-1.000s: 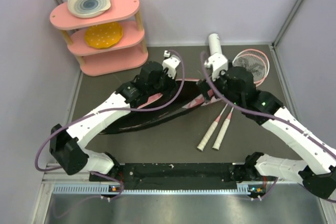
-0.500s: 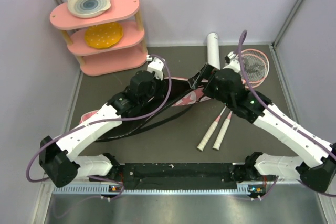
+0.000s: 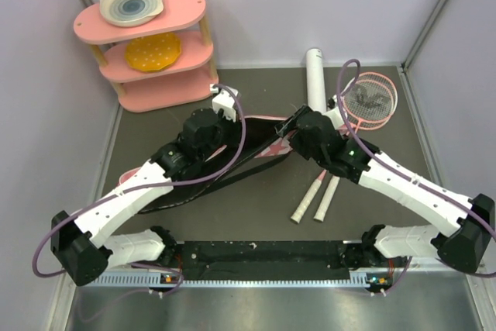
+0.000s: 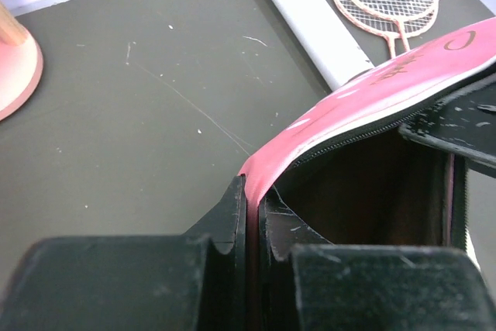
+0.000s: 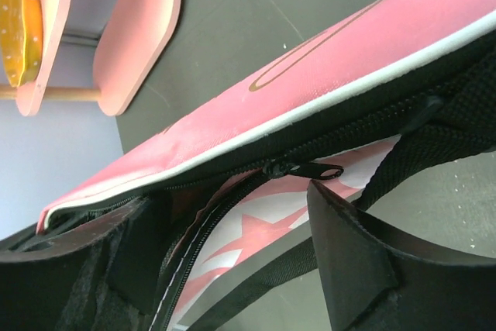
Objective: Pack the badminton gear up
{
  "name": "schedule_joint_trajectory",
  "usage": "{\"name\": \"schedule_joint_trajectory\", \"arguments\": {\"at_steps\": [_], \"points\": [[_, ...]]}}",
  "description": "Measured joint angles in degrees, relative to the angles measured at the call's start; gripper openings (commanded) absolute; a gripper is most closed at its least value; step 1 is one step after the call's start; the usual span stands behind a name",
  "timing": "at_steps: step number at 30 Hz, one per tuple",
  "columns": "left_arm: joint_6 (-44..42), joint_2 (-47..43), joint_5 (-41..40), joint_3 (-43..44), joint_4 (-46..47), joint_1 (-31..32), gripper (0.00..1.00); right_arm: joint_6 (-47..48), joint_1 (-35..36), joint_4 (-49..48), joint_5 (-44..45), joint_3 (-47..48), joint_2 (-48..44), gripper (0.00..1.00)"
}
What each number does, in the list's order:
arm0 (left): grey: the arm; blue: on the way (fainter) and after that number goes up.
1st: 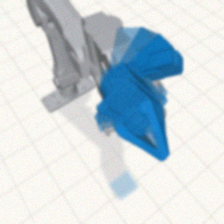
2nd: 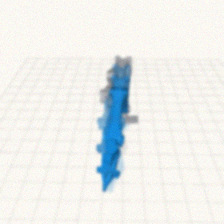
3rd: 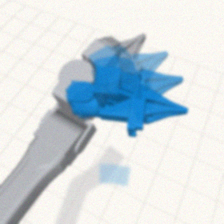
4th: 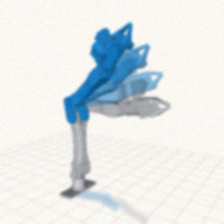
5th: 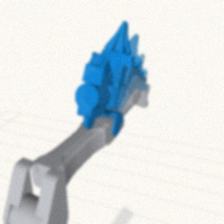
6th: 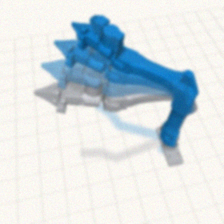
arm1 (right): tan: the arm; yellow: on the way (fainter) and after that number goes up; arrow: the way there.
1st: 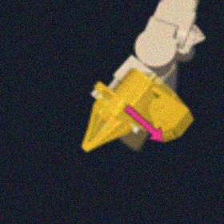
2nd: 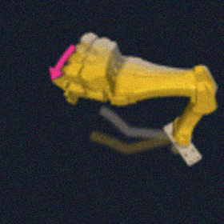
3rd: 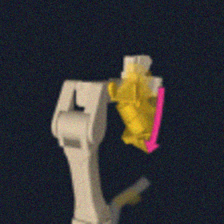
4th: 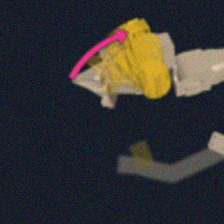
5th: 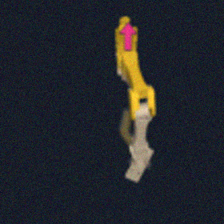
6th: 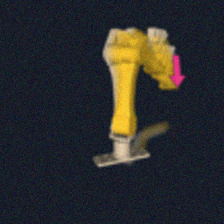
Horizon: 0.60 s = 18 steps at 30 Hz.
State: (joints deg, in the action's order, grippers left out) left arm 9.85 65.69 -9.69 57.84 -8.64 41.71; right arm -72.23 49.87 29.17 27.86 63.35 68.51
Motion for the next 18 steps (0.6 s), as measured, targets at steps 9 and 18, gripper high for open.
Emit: {"name": "schedule_joint_trajectory", "arguments": {"at_steps": [9, 18], "points": [[0.3, -5.1, 3.5, -5.5, 3.8, 0.0, 0.00, -0.3, 1.4, 0.7, 3.4, 3.3, 2.3, 0.00], [1.0, -10.8, -0.6, -7.0, 11.3, 0.0, 0.12, 10.2, 3.3, -0.1, 10.0, 17.1, 6.1, 0.00]]}}
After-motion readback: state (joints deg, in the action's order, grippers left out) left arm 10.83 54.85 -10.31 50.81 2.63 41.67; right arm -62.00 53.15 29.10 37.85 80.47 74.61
